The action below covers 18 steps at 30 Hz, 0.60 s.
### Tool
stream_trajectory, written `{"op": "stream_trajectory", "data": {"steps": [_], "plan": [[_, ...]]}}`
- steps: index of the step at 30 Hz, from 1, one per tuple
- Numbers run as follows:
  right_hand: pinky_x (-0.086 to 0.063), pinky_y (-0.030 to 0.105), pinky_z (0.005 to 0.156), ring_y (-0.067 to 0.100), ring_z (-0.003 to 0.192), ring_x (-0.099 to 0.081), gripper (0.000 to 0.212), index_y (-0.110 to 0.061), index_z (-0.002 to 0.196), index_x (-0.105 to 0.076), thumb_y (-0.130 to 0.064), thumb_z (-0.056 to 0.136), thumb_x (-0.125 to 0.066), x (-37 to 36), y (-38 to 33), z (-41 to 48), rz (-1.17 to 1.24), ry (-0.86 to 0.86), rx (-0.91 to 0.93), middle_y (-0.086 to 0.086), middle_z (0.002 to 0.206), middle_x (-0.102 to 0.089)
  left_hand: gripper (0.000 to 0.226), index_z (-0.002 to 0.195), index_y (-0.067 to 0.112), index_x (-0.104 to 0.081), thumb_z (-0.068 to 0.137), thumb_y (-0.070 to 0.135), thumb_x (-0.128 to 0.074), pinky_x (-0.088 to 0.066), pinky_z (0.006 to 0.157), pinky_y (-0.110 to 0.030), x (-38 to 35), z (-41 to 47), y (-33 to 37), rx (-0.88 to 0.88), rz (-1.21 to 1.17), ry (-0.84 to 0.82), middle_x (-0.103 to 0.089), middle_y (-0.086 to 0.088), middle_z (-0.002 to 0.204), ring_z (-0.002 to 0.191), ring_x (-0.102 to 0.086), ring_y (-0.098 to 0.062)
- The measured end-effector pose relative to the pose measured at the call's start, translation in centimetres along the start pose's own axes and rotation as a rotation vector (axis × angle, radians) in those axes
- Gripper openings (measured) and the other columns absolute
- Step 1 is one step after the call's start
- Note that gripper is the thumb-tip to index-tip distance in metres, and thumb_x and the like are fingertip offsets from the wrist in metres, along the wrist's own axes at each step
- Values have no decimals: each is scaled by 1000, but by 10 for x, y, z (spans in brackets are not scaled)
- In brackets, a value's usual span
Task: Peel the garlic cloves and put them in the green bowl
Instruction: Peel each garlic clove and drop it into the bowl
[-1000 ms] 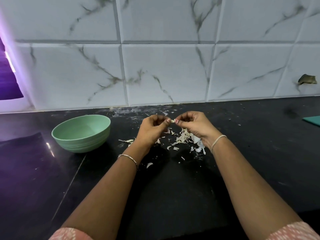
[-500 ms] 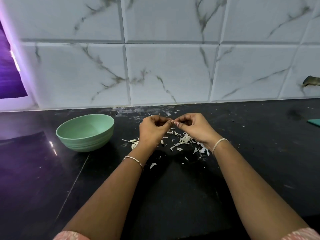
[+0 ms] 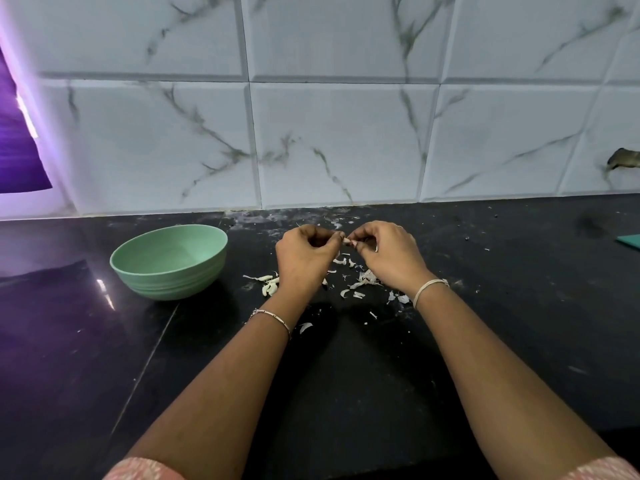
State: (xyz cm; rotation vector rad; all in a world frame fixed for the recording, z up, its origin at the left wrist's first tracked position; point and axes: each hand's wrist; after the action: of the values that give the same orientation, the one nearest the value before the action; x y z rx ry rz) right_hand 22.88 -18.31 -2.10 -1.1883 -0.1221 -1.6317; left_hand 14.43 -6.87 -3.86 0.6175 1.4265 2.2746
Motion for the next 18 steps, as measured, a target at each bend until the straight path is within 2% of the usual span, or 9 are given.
{"op": "stream_trajectory", "data": {"steps": [3, 7, 11, 18], "plan": [[-36, 33, 91, 13, 102, -58, 14, -31, 99, -71, -22, 91, -62, 1, -1, 0, -29, 20, 13, -13, 99, -68, 11, 71, 23, -73, 79, 25, -80, -60, 79, -37, 0, -1, 1, 5, -32, -11, -72, 3, 65, 68, -71, -13], [-26, 29, 84, 10, 93, -52, 13, -33, 97, -70, -25, 91, -62, 4, 1, -1, -42, 46, -5, -15, 95, -66, 8, 79, 15, -71, 86, 11, -73, -60, 76, -34, 5, -1, 2, 55, -207, -175, -71, -6, 71, 68, -69, -16], [-24, 28, 85, 5, 86, -48, 12, -35, 93, -70, -26, 89, -64, 4, 2, -1, -15, 45, -22, -15, 92, -67, 10, 83, 12, -68, 91, 6, -65, -59, 67, -23, 7, 1, 1, 62, -238, -244, -69, -9, 76, 64, -67, -9], [-27, 30, 95, 6, 95, -57, 10, -34, 90, -72, -26, 87, -66, 5, -1, -1, -18, 47, -14, -17, 90, -66, 8, 86, 5, -66, 93, 6, -62, -59, 67, -23, 13, 1, 1, 144, -364, -324, -67, -14, 81, 65, -67, -11]]}}
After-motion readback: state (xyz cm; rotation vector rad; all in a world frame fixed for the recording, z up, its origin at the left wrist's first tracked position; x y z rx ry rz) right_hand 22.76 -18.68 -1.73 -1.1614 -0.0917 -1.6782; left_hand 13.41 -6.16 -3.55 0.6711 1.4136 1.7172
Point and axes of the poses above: each hand's wrist, its own z-axis towards the middle knuckle, its own x-axis out of the back of the hand, y = z × x
